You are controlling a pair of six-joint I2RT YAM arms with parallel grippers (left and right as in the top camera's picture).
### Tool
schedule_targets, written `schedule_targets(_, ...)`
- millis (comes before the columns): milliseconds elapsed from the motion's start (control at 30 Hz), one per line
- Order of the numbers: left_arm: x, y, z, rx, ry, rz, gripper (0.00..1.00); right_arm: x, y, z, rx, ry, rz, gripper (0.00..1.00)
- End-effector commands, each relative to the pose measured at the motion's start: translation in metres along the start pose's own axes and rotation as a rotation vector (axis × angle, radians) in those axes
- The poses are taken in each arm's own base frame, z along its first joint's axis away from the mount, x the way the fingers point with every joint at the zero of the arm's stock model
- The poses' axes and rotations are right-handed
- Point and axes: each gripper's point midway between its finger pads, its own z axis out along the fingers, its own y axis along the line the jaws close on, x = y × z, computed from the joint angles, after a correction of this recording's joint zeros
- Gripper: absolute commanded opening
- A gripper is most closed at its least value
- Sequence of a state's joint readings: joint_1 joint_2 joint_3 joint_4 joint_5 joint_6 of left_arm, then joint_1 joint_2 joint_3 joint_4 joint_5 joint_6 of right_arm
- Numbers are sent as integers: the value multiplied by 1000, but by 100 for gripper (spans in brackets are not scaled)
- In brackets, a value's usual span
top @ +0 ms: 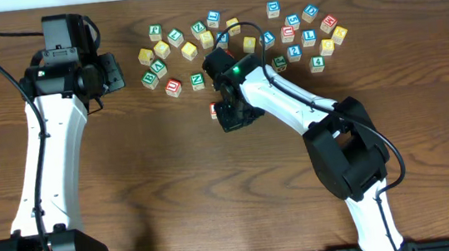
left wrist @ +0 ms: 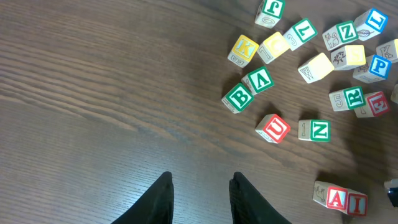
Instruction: Spell out AI2
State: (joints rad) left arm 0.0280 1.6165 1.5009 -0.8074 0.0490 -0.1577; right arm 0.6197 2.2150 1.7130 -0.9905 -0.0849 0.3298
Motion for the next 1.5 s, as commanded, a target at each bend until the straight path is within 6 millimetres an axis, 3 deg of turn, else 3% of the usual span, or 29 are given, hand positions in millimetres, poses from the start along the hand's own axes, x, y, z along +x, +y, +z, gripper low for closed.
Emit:
schedule_targets(0, -3, 2, -2, -9, -7, -7, 30, -2, 4, -3, 6, -24, 8, 2)
schedule_targets(933, -2, 2, 0, -10, -1, -15, 30, -19, 10, -4, -5, -98, -2, 6)
schedule_targets(1133, -1, 2, 0, -10, 1, -15, 30, -19, 11, -5, -12, -96, -2, 1)
schedule_targets(1200, -1, 2, 0, -10, 2, -15, 30, -18, 13, -13, -22, -99, -3, 1)
schedule_targets(1333, -1, 2, 0, -10, 2, -14, 30, -25, 12, -50, -44, -167, 4, 1)
schedule_targets(1467, -1, 2, 0, -10, 2, -14, 30, -40, -8, -110, -48, -313, 47, 6)
